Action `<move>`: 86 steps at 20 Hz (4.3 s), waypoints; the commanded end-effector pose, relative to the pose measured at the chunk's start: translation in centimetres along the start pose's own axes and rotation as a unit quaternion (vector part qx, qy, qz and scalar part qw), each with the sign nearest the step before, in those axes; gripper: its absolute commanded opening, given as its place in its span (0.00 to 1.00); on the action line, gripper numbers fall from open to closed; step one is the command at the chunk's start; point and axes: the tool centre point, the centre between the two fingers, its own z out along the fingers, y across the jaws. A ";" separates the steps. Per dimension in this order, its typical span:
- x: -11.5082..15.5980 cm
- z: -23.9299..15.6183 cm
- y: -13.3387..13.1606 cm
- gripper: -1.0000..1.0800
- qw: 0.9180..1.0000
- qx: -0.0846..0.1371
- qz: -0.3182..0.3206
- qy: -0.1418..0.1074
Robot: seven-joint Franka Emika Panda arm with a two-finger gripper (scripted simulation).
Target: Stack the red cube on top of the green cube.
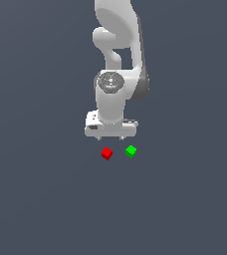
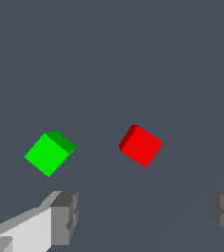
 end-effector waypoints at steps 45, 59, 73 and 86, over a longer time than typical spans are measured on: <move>1.8 7.3 1.9 0.96 0.957 0.017 0.290 0.020; 2.0 11.4 1.8 0.00 0.956 0.017 0.292 0.020; 2.0 10.7 1.9 0.00 0.956 0.017 0.292 0.020; 1.5 3.1 2.0 0.00 0.956 0.017 0.293 0.020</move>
